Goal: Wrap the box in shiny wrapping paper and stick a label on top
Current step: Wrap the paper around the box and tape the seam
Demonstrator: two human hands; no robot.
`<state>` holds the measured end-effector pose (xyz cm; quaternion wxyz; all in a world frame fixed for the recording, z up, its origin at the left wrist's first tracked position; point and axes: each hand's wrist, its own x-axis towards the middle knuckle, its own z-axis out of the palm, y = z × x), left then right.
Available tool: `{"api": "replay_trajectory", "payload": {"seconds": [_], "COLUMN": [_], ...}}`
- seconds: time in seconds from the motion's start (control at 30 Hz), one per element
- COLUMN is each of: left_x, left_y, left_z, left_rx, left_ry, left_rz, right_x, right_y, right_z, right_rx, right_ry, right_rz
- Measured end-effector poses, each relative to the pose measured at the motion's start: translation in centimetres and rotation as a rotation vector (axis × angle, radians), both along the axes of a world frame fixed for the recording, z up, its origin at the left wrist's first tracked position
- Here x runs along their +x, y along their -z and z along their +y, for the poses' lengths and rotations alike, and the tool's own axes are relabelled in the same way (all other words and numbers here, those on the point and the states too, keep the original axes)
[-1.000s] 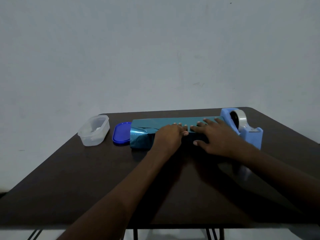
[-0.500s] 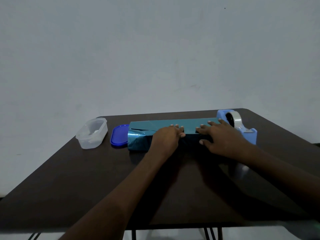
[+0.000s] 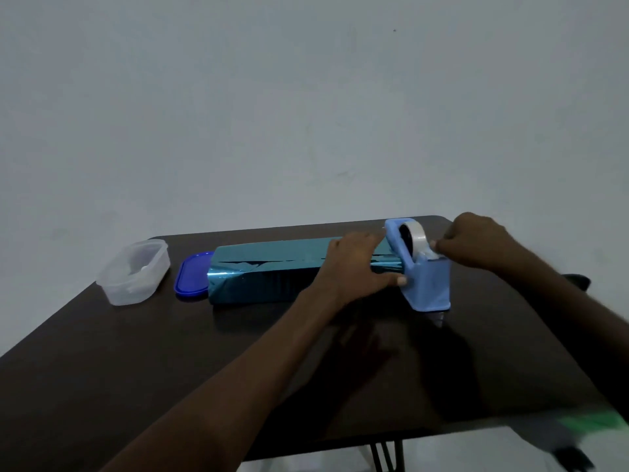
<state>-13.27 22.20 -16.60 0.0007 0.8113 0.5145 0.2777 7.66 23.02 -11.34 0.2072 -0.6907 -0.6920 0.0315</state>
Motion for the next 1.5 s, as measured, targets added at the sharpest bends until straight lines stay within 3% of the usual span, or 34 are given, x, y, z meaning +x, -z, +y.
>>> {"api": "replay_trajectory", "payload": {"seconds": [0.13,0.27,0.53,0.67,1.0,1.5], "left_x": [4.2,5.2,5.5,5.3,5.3,5.2], "left_y": [0.0,0.4,1.1,1.3,1.5,1.3], "left_z": [0.8,1.9,2.8,3.1,2.8,2.1], "left_rx": [-0.105,-0.121,-0.105,-0.087,-0.094,-0.091], "left_ry": [0.057,0.029,0.043,0.044,0.064,0.061], "left_rz": [0.093,0.099,0.060,0.047,0.039,0.056], "right_x": [0.7,0.7,-0.1,1.0,-0.5,-1.6], "right_y": [-0.1,0.1,-0.7,3.2,8.9,9.5], "right_z": [0.6,0.3,-1.6,-4.1,-5.3,-5.4], "right_rx": [-0.106,-0.197,-0.080,0.007,0.141,0.247], "right_ry": [-0.032,-0.006,-0.031,-0.026,0.073,0.120], "right_rz": [0.357,0.572,0.864,0.986,1.132,1.092]}}
